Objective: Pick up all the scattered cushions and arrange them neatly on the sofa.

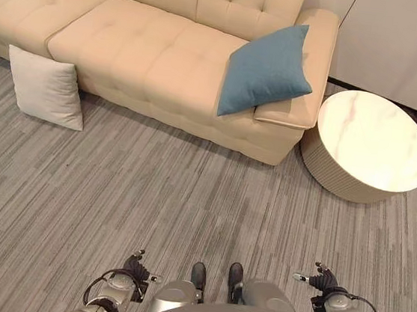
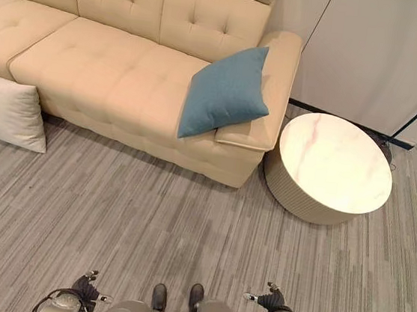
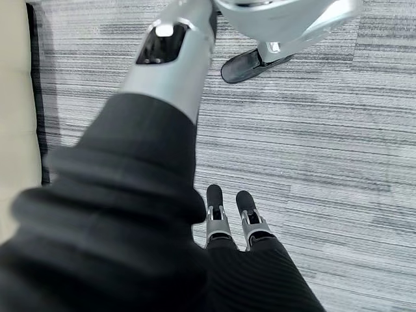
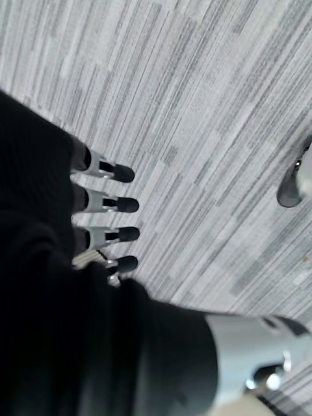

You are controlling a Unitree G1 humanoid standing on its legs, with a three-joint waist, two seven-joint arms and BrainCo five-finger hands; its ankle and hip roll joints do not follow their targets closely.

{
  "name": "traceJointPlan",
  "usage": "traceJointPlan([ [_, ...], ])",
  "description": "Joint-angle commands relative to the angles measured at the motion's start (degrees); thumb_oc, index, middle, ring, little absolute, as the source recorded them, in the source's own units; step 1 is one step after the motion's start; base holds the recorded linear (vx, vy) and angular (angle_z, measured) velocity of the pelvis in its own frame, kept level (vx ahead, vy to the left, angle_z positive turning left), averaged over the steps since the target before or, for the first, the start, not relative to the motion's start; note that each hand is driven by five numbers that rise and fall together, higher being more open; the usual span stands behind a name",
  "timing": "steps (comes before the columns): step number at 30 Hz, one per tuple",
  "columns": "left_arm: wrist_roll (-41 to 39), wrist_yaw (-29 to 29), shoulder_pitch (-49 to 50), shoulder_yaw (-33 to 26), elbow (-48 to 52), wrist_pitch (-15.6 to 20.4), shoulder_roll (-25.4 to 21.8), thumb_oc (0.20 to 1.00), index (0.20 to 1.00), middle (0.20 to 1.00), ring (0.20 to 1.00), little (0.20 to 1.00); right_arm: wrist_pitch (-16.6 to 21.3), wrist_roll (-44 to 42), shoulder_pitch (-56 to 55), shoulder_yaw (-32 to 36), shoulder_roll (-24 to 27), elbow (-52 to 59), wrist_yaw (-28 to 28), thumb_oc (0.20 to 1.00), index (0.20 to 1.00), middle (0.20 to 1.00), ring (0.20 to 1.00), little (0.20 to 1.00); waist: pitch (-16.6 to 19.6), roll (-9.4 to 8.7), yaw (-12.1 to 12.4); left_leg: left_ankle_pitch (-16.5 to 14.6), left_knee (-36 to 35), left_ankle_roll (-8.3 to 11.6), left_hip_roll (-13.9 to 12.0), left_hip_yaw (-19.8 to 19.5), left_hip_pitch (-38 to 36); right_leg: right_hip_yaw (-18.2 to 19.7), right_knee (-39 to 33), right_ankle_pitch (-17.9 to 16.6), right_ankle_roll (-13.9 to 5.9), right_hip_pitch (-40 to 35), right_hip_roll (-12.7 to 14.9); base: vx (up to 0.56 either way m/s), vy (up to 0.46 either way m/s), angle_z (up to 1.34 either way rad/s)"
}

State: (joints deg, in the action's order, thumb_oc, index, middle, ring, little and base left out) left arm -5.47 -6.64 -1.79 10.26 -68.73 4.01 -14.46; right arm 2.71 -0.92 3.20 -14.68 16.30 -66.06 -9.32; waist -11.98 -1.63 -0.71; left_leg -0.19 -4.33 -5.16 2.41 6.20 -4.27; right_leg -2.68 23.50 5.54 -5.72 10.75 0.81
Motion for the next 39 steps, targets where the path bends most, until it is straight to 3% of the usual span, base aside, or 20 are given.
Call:
traceJointPlan([
  [1, 0.36, -0.89, 0.79, -0.22, -0.32, 0.66, -0.47, 1.000, 1.000, 1.000, 1.000, 1.000, 0.74, 0.11, 0.74, -0.95, 0.65, 1.32, -1.58, 1.000, 1.000, 1.000, 1.000, 1.000, 0.78, -1.99, 0.36, -6.51, 3.46, 1.93, 1.28, -6.38, -1.42, 0.28, -9.01, -6.37, -2.49, -2.76, 2.74, 0.22, 0.004, 0.13],
  [4, -0.31, -0.83, 1.33, -0.91, -1.23, 0.78, -0.12, 1.000, 1.000, 1.000, 1.000, 1.000, 0.86, 0.07, 0.08, -1.27, 1.26, 1.78, -1.46, 1.000, 1.000, 1.000, 1.000, 1.000, 0.55, -2.53, -0.71, -7.74, 2.06, 2.40, 2.28, -9.10, -4.84, -2.91, -16.47, -8.57, -2.43, 0.83, -0.21, 0.28, -0.050, 0.08],
  [7, -0.36, -0.78, 1.19, -0.53, -1.22, 1.09, 0.26, 1.000, 1.000, 1.000, 1.000, 1.000, 1.18, -0.79, -0.47, -0.76, 1.66, 2.16, -1.59, 1.000, 1.000, 1.000, 1.000, 1.000, 0.61, -2.75, -1.27, -8.46, 2.46, 3.04, 2.60, -10.56, -5.57, -1.47, -18.19, -8.26, -1.67, -0.75, -1.01, 0.23, -0.140, 0.57],
  [8, -0.43, -0.11, 2.15, -0.54, -1.51, 1.53, 0.04, 1.000, 1.000, 1.000, 1.000, 1.000, 2.02, -2.13, -1.13, 0.23, 1.94, 2.14, -1.47, 1.000, 1.000, 1.000, 1.000, 1.000, 1.70, -2.60, -1.45, -8.21, 3.55, 5.15, 1.24, -10.82, -6.19, -2.38, -19.66, -8.15, -0.32, -2.84, -1.05, 0.25, -0.203, 1.08],
  [9, -0.43, -0.11, 2.16, -0.54, -1.50, 1.53, 0.04, 1.000, 1.000, 1.000, 1.000, 1.000, 2.04, -2.13, -1.13, 0.23, 1.95, 2.13, -1.47, 1.000, 1.000, 1.000, 1.000, 1.000, 1.69, -2.57, -1.53, -8.25, 3.57, 5.17, 1.20, -10.89, -6.21, -2.46, -19.70, -8.14, -0.31, -2.91, -1.06, 0.29, -0.239, 1.07],
  [11, -0.16, 0.57, 2.26, 0.16, -0.41, 1.65, -0.30, 1.000, 1.000, 1.000, 1.000, 1.000, 2.28, -3.05, -1.35, 0.80, 2.16, 1.98, -1.09, 1.000, 1.000, 1.000, 1.000, 1.000, 1.63, -2.38, -1.78, -6.59, 10.29, 7.57, 0.20, -9.80, -3.79, -2.77, -21.62, -7.78, 0.55, -5.65, -1.22, 0.14, -0.139, 0.72],
  [12, -0.47, 1.08, 1.42, 0.83, 1.16, 1.62, -0.74, 1.000, 1.000, 1.000, 1.000, 1.000, 2.33, -3.98, -0.73, 1.10, 2.48, 1.52, -1.08, 1.000, 1.000, 1.000, 1.000, 1.000, 0.20, -2.96, -1.24, -2.60, 20.96, 9.67, 0.23, -7.73, 2.35, -2.11, -23.32, -7.56, 1.71, -8.37, -0.72, 0.08, -0.084, 0.28],
  [15, -1.84, 1.27, 1.16, 1.08, 2.44, 1.91, -1.05, 1.000, 1.000, 1.000, 1.000, 1.000, 2.15, -5.16, -0.60, 1.52, 2.62, 0.40, -1.20, 1.000, 1.000, 1.000, 1.000, 1.000, -0.61, -3.85, -0.22, -3.35, 23.37, 8.81, -0.79, -5.05, 7.41, -2.24, -24.87, -6.93, 1.95, -10.36, 0.37, 0.08, -0.037, -0.18],
  [17, -1.34, 1.26, 1.50, 1.30, 2.14, 1.64, -0.91, 1.000, 1.000, 1.000, 1.000, 1.000, 2.01, -5.33, -0.82, 1.93, 2.52, -0.45, -1.39, 1.000, 1.000, 1.000, 1.000, 1.000, -0.53, -4.61, 0.65, -5.66, 16.27, 7.53, -1.21, -3.92, 9.42, -2.55, -26.04, -6.11, 1.12, -11.58, 0.89, 0.19, 0.022, 0.04],
  [20, -1.04, 0.86, 2.15, 1.00, 0.93, 1.88, -1.01, 1.000, 1.000, 1.000, 1.000, 1.000, 1.95, -5.92, -0.99, 2.71, 2.50, -0.94, -1.86, 1.000, 1.000, 1.000, 1.000, 1.000, -0.98, -3.97, 1.29, 0.28, 10.75, 8.20, -2.69, -3.12, 13.59, -2.50, -26.61, -4.25, 1.01, -13.60, 0.27, 0.19, 0.101, 0.05],
  [24, -0.41, 0.96, 3.63, 0.05, -0.43, 1.54, -0.49, 1.000, 1.000, 1.000, 1.000, 1.000, 2.32, -6.69, -1.78, 4.06, 1.46, -0.73, -1.80, 1.000, 1.000, 1.000, 1.000, 1.000, 0.22, -3.20, 1.30, 0.32, 6.79, 7.65, -2.21, -2.75, 10.15, -1.93, -25.18, -3.44, 0.33, -13.99, 0.80, 0.21, 0.192, -0.19],
  [28, 0.59, 0.82, 3.83, 0.06, -0.07, 1.45, -1.25, 1.000, 1.000, 1.000, 1.000, 1.000, 2.47, -7.41, -1.40, 4.40, 0.24, 0.76, -1.55, 1.000, 1.000, 1.000, 1.000, 1.000, 0.57, -3.20, 1.49, -1.78, 6.51, 5.60, -0.96, -1.46, 7.84, -0.95, -18.17, -2.92, -1.35, -11.97, 2.92, 0.12, 0.187, -0.26],
  [29, 0.56, 0.65, 3.74, -0.05, 0.16, 1.39, -1.75, 1.000, 1.000, 1.000, 1.000, 1.000, 2.44, -7.19, -0.84, 4.16, 0.18, 1.68, -1.54, 1.000, 1.000, 1.000, 1.000, 1.000, -0.08, -2.83, 1.29, -2.44, 6.50, 4.71, -1.05, -1.20, 7.07, -0.75, -11.68, -3.58, -2.23, -8.81, 3.12, 0.08, 0.174, -0.27],
  [31, 0.64, 0.43, 3.83, -0.23, 0.16, 1.51, -2.03, 1.000, 1.000, 1.000, 1.000, 1.000, 2.66, -6.96, -0.25, 3.84, 0.17, 2.89, -1.64, 1.000, 1.000, 1.000, 1.000, 1.000, -0.61, -2.47, 1.23, -2.88, 6.20, 4.27, -1.19, -0.71, 6.20, -1.80, -7.76, -4.79, -2.85, -5.98, 3.45, 0.11, 0.129, -0.17],
  [33, 0.56, 0.25, 4.28, -0.35, -0.44, 1.45, -1.99, 1.000, 1.000, 1.000, 1.000, 1.000, 2.82, -6.07, 0.23, 3.23, 0.49, 3.88, -2.01, 1.000, 1.000, 1.000, 1.000, 1.000, -0.47, -2.23, 1.18, -3.87, 4.81, 4.07, -1.07, -0.09, 3.77, -5.36, -10.02, -4.78, -2.43, -4.65, 4.09, 0.23, 0.072, -0.53],
  [35, -2.12, -0.20, -1.93, -1.11, -1.85, 0.00, -1.67, 1.000, 1.000, 1.000, 1.000, 1.000, 1.67, -2.89, 1.12, 0.50, 1.33, 4.44, -1.95, 1.000, 1.000, 1.000, 1.000, 1.000, 0.47, -2.45, -0.44, -6.44, 3.90, 4.17, -0.73, 2.41, -0.26, -12.32, -18.02, -7.91, -2.63, -1.27, 4.66, 0.42, -0.020, -0.75],
  [36, -2.02, 0.41, -2.23, -1.21, -2.50, 0.00, -1.70, 1.000, 1.000, 1.000, 1.000, 1.000, 1.44, -2.76, 0.89, 0.09, 1.38, 3.63, -1.71, 1.000, 1.000, 1.000, 1.000, 1.000, 0.48, -2.62, -0.92, -7.35, 4.11, 4.25, -0.53, 2.46, -1.64, -12.95, -20.08, -8.43, -2.95, -1.64, 4.77, 0.46, -0.130, -1.01],
  [37, -1.19, 0.41, -1.61, -0.95, -2.58, -0.05, -1.42, 1.000, 1.000, 1.000, 1.000, 1.000, 1.32, -2.92, -0.09, -0.18, 1.12, 2.76, -1.42, 1.000, 1.000, 1.000, 1.000, 1.000, 1.24, -2.76, -1.23, -8.46, 4.25, 4.40, -0.35, 2.35, -3.01, -11.61, -20.92, -8.20, -1.97, -3.29, 3.90, 0.33, -0.148, -1.10],
  [39, -1.13, 0.53, -1.41, -0.96, -2.64, -0.03, -1.25, 1.000, 1.000, 1.000, 1.000, 1.000, 1.28, -2.89, -0.28, -0.07, 1.02, 2.31, -1.38, 1.000, 1.000, 1.000, 1.000, 1.000, 1.70, -2.88, -1.39, -8.60, 4.29, 4.63, -0.42, 2.22, -3.25, -11.47, -21.09, -8.54, -1.83, -3.34, 3.92, 0.17, -0.092, -0.59],
])
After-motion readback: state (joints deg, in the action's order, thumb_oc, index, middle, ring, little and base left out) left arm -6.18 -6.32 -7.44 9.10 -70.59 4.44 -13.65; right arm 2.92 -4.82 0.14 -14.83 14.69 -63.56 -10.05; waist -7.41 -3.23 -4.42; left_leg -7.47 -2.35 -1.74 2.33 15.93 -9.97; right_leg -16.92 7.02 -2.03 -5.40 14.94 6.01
